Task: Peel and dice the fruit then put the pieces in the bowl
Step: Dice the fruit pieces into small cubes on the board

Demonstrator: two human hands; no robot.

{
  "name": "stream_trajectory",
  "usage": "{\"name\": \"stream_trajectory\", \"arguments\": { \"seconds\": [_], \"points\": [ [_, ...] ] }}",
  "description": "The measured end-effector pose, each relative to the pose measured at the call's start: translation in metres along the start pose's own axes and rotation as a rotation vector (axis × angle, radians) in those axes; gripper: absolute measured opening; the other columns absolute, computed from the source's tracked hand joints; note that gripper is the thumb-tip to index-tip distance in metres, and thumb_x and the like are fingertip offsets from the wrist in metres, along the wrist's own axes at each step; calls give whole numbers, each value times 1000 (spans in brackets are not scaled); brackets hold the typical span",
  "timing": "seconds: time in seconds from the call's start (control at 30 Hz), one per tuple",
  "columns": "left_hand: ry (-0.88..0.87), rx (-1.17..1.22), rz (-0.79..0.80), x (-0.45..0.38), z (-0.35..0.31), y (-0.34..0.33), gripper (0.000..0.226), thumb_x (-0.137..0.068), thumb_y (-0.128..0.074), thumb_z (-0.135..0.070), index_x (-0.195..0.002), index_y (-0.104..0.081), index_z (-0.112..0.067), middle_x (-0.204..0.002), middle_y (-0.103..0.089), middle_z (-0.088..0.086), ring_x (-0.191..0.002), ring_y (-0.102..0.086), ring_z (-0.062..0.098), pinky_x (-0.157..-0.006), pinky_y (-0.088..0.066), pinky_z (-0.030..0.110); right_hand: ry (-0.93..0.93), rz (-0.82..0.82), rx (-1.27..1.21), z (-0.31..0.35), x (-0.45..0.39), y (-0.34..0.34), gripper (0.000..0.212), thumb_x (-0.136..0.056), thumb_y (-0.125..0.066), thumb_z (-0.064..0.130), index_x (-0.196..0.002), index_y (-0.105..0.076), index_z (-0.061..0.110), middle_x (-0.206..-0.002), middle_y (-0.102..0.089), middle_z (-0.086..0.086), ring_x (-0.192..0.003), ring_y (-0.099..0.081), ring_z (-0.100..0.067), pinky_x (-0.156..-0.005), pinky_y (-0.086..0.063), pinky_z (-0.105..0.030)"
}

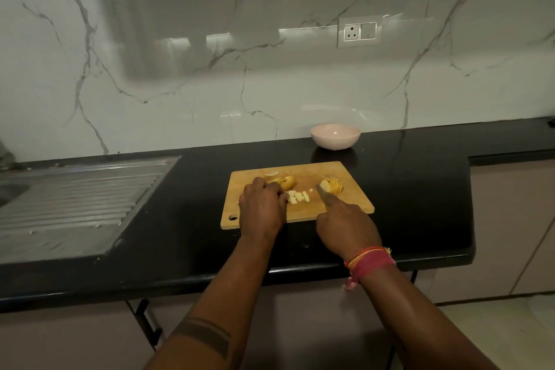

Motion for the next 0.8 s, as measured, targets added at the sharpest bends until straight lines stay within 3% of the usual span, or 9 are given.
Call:
{"name": "stream_trajectory", "arguments": {
  "seconds": [0.17,0.4,0.5,0.6,0.8],
  "points": [
    [58,204,103,6,3,-1,39,-88,-72,-51,-118,-67,-26,-119,-51,-2,-106,-52,16,-88,-53,38,38,-10,92,14,-3,-17,59,-97,-43,32,-154,-31,30,-89,-60,-2,-76,-56,-19,-63,-42,-32],
    [-10,187,91,7,10,-4,25,-97,-66,-16,-121,-65,-18,-124,-49,6,-110,-53,21,-89,-53,34,132,-38,103,34,3,-32,48,-97,-45,33,-144,-44,25,-91,-66,-4,-80,-63,-24,-63,-43,-32],
    [18,178,52,6,11,-2,21,-98,-60,-14,-119,-61,-17,-125,-48,7,-109,-51,20,-87,-49,29,153,-8,82,37,2,-33,38,-96,-45,32,-133,-50,25,-89,-65,-4,-78,-62,-24,-62,-42,-32],
    [51,203,26,5,10,-1,20,-99,-57,-12,-118,-59,-15,-125,-47,9,-110,-53,24,-88,-54,38,171,17,56,44,0,-38,30,-96,-44,33,-124,-53,24,-85,-64,-2,-73,-59,-23,-62,-45,-33],
    [35,132,13,5,12,2,30,-96,-62,-11,-125,-57,-13,-128,-45,10,-111,-51,21,-87,-54,33,186,27,-17,52,-7,-43,39,-97,-43,33,-135,-49,31,-88,-66,-2,-75,-62,-22,-63,-49,-34]
  ]
}}
Point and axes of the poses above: each hand's wrist, its own x-axis away from the middle knuckle, its own y-axis out of the back of the hand, z = x × y, the point moved 2 cm from there along -x, towards the middle knuckle
